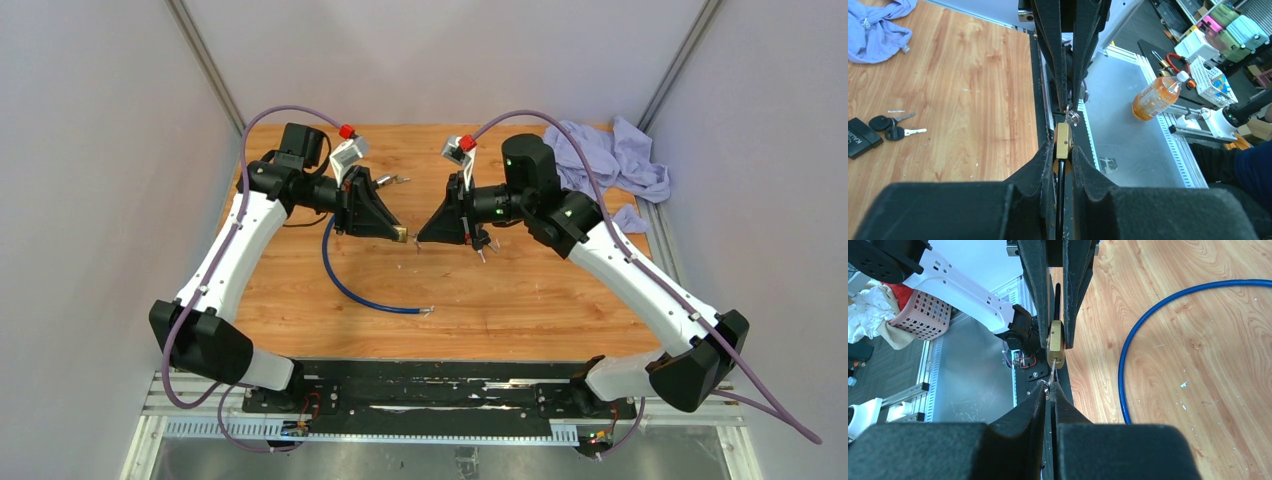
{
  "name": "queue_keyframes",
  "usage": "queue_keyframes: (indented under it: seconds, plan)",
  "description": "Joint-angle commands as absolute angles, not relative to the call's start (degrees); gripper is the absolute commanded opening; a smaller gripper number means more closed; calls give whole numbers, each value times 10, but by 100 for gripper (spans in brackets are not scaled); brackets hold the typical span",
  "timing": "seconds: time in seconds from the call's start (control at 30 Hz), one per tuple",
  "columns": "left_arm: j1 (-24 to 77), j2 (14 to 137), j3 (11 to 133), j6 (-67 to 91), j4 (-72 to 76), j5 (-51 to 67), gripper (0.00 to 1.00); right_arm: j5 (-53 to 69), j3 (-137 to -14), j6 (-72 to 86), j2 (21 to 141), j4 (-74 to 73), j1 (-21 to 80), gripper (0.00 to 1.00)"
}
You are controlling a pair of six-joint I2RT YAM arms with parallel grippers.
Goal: Unlock with the key
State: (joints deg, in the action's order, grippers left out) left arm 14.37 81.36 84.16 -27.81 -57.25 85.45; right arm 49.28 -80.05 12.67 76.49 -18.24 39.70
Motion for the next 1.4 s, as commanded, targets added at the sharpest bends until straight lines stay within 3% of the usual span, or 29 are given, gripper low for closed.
queue_keyframes:
  seconds: [0.0,0.1,1.37]
  plan:
    - [141,797,846,-274,-567,876,0,497,-793,130,755,-165,393,5]
    - [141,796,846,-274,-567,877,0,499,-789,140,755,-150,392,1]
    - [143,793,883,-286,-570,842,0,487,-736,226,788,18,439,1]
